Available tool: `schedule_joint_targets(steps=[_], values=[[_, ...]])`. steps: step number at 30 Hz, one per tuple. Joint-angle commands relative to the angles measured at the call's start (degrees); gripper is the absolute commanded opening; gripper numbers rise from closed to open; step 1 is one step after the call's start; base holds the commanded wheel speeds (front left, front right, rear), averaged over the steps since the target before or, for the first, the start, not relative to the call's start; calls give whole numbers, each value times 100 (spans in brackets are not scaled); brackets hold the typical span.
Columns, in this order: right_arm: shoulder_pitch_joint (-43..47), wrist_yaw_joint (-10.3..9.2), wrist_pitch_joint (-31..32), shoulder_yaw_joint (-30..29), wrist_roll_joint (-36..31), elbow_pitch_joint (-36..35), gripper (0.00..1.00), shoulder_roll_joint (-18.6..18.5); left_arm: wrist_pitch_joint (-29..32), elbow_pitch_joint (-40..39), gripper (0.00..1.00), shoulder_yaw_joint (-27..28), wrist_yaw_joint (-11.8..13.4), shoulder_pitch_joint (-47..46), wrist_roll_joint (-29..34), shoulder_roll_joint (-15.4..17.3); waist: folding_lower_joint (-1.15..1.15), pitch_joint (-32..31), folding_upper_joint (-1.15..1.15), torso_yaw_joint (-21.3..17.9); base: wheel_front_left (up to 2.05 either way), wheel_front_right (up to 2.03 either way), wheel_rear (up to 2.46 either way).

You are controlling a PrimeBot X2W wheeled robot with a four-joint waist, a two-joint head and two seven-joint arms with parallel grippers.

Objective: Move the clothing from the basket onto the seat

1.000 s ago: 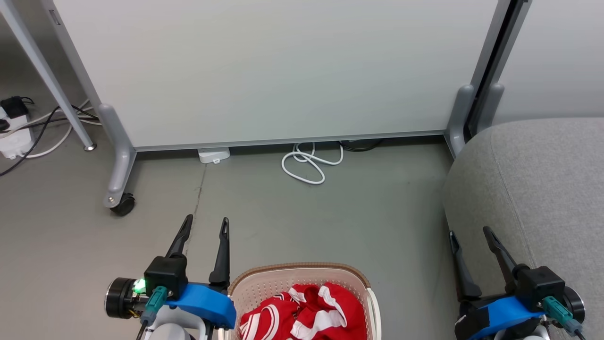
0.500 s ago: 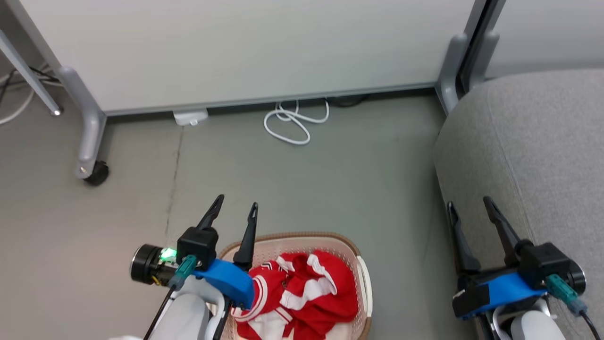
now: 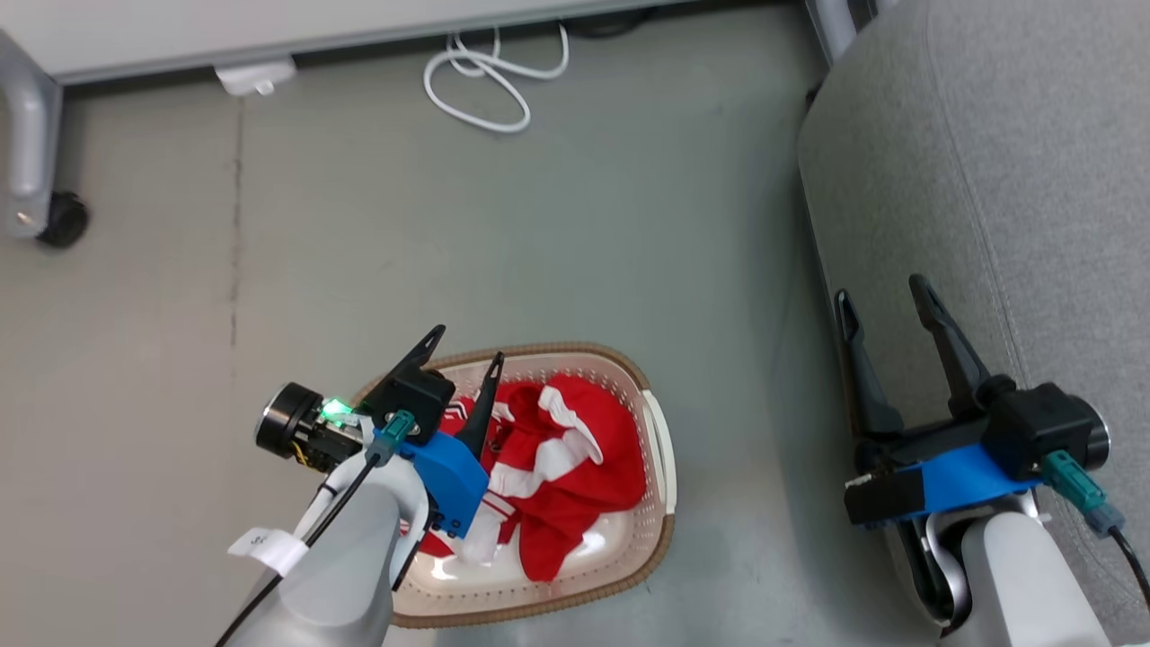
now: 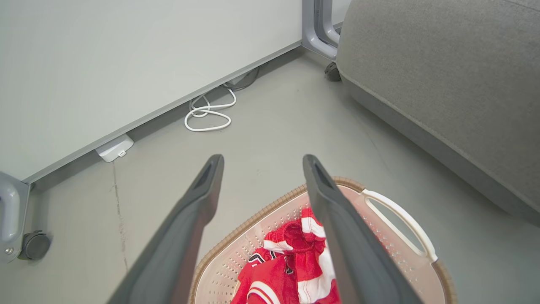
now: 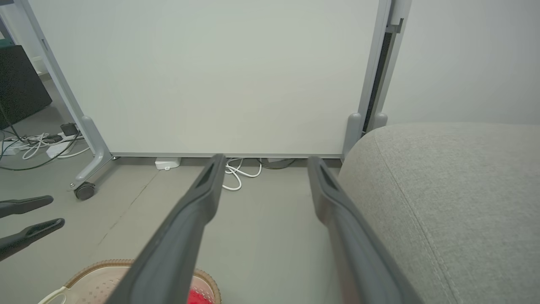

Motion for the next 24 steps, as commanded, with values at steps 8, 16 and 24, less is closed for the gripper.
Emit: schedule_joint_targets(steps=[8,16,24], values=[[-428,3,-20,68,-14,-159,100,-38,-15,816,100,-301,-63,-641,138,143,-2,779,0,-240,0,0,0],[-819,3,-20,208,-17,-311,100,-101,-15,1648,100,-621,-84,-1180,305,216,-2,1474,0,-294,0,0,0],[-1201,3,-20,270,-18,-499,100,-171,164,2259,100,-1069,-90,-1727,639,279,-2,2119,0,-323,0,0,0]])
